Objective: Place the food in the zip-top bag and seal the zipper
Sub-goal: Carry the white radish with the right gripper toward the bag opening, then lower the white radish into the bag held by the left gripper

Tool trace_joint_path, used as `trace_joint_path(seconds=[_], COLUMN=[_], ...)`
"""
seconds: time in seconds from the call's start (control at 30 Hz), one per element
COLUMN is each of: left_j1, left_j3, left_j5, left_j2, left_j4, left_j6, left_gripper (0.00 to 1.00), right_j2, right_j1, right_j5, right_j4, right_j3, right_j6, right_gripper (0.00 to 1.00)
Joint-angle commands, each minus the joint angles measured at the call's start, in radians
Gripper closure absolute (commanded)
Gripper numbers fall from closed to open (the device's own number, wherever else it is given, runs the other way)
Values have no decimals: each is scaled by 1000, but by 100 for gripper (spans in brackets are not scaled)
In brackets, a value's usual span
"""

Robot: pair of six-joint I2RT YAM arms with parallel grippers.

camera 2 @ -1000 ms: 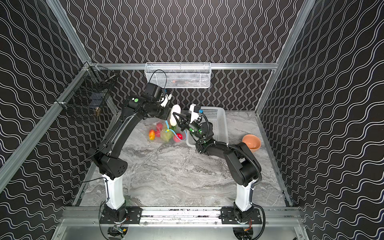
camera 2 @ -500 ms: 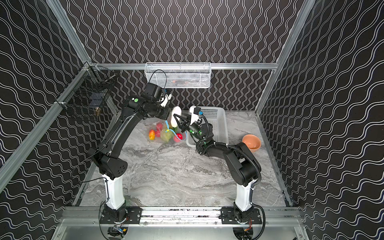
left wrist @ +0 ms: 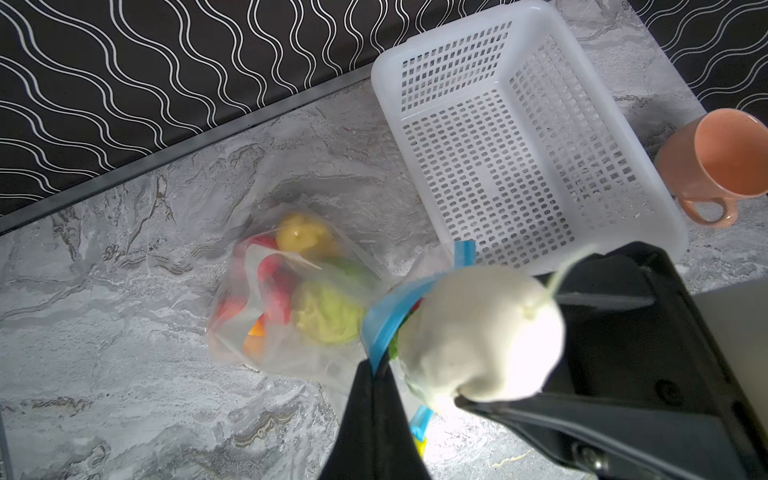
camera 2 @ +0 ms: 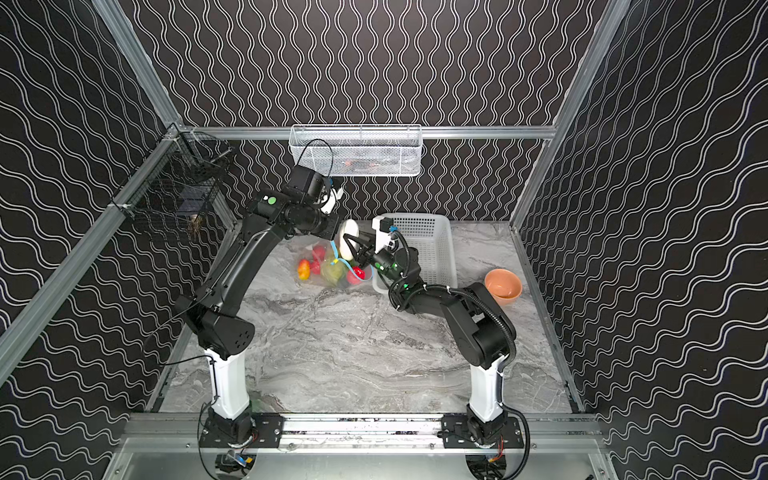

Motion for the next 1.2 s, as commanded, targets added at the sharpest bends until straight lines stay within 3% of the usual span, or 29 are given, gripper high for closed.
trace_joint_path(seconds=[0.0, 0.73, 1.17], left_j1=[0, 0, -1], left_j3=[5, 10, 5], left_j5=[5, 0, 8], left_j2=[-6, -12, -19], left_j4=[10, 7, 9], left_j6=[-5, -5, -3], left_gripper=[100, 100, 100], right_j2=[-11, 18, 92], right_j1=[9, 17, 29], right_j5=[-27, -50, 20], right_j4=[-77, -323, -672], right_j3=[23, 83, 293], right_j6=[-67, -140, -176], right_gripper=[100, 100, 100])
